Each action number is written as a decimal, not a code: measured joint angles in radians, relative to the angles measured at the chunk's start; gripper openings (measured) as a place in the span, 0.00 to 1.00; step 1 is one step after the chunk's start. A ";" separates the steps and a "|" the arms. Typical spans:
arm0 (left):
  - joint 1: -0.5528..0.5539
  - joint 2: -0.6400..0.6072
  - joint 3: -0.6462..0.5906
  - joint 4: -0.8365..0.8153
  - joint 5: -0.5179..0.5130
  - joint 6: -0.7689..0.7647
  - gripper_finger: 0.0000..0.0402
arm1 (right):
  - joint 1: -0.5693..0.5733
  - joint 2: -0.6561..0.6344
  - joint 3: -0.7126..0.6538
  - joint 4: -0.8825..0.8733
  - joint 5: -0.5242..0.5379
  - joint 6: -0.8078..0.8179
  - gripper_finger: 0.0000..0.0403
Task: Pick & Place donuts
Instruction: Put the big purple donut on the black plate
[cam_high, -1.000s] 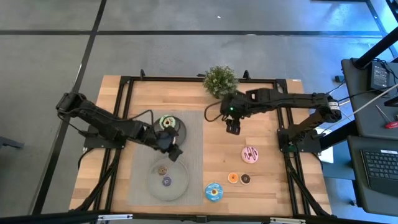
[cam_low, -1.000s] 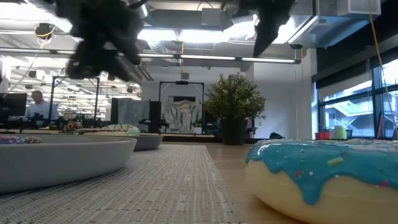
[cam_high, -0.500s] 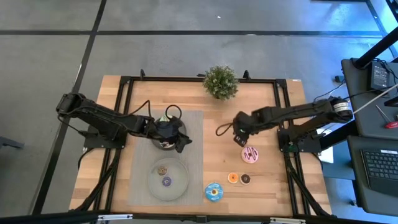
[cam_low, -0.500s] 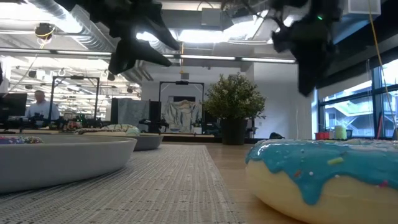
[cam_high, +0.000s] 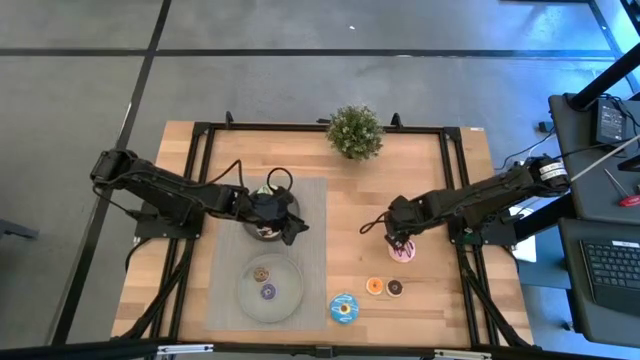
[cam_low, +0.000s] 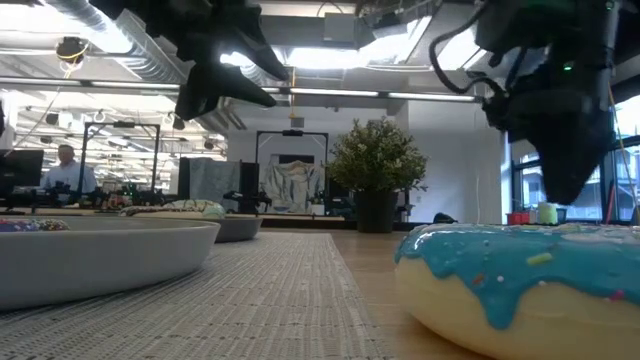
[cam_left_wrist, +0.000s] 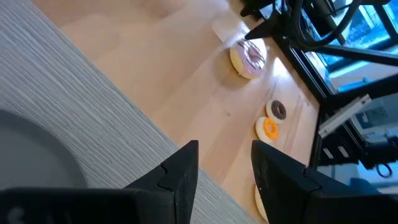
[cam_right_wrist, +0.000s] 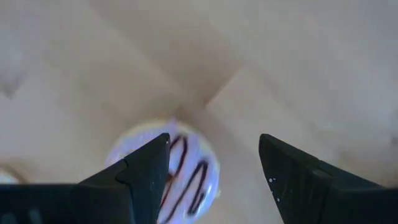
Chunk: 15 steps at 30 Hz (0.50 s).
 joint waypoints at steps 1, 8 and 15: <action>0.001 0.000 0.000 -0.001 0.012 0.000 0.36 | 0.010 0.000 -0.004 0.000 -0.018 0.002 0.62; 0.011 0.000 0.000 -0.006 0.059 0.049 0.36 | 0.073 0.000 -0.006 -0.004 -0.123 0.029 0.62; 0.011 0.000 0.000 -0.006 0.060 0.071 0.36 | 0.094 0.000 -0.029 0.017 -0.118 0.091 0.62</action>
